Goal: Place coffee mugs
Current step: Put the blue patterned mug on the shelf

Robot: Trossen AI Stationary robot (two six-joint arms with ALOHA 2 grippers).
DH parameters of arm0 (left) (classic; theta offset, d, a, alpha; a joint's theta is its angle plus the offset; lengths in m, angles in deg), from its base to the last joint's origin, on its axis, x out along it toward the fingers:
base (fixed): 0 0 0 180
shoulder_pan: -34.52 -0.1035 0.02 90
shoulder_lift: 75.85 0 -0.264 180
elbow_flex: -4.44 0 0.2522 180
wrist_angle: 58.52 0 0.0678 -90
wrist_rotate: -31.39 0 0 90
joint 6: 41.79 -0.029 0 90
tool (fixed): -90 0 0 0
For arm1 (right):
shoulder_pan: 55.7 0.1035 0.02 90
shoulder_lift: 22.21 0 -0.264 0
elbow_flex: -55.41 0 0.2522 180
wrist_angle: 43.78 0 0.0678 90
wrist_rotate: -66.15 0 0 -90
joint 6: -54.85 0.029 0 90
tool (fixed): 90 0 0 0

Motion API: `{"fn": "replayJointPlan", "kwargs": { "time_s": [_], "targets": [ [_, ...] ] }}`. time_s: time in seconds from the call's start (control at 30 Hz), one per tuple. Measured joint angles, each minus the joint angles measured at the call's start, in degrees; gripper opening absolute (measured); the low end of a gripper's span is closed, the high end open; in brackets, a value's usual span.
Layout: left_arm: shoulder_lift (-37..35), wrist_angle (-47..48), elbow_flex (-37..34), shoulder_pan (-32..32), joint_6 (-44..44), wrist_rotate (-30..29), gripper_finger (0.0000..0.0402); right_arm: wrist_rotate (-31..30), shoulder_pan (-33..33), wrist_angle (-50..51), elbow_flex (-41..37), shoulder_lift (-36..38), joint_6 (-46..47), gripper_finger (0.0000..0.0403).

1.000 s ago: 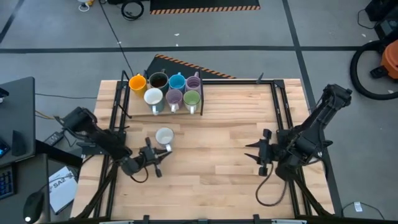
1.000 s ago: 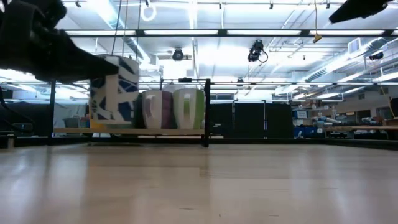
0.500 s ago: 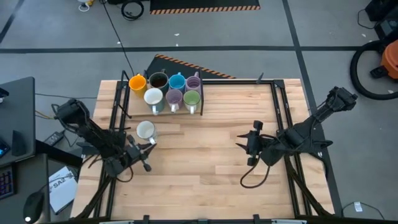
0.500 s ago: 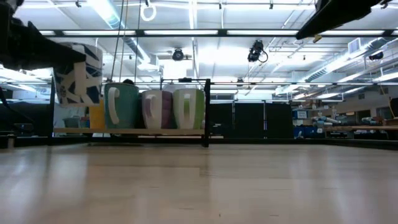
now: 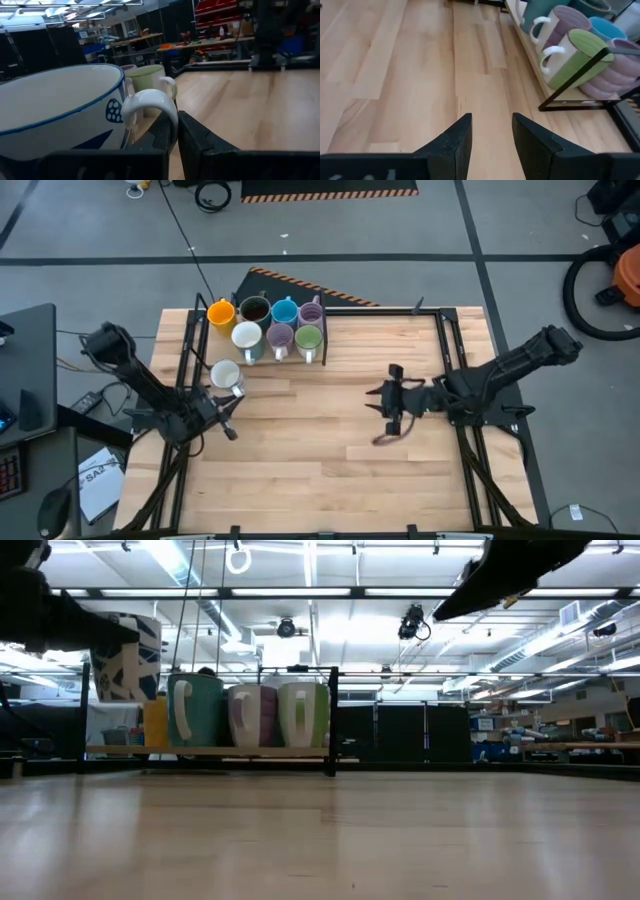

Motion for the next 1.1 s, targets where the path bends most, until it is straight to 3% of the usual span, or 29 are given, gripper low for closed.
{"fn": "replayJointPlan", "kwargs": {
  "time_s": [0.23,0.37,0.5,0.7,1.1],
  "targets": [
    [-4.3,-0.1,0.0,-0.4,-5.6,0.1,0.0022,9.2,-6.9,-4.7,-0.2,0.0,-4.9,0.0145],
    [-6.1,-0.1,0.0,-0.6,-6.1,0.3,0.0022,17.4,-10.2,-8.8,-0.2,0.0,-7.9,0.0145],
    [-6.8,-0.4,0.1,-0.6,-6.0,7.1,0.0022,25.8,-13.4,-10.5,-0.2,0.0,-10.0,0.0145],
    [-6.8,-0.3,1.2,-0.1,-5.7,11.4,0.0022,30.3,-17.0,-9.3,3.0,-1.0,-12.6,0.0144],
    [-7.8,-0.7,2.2,5.3,-3.1,8.6,0.0022,36.7,-19.4,0.9,21.8,-19.4,-23.2,0.0137]
  ]
}}
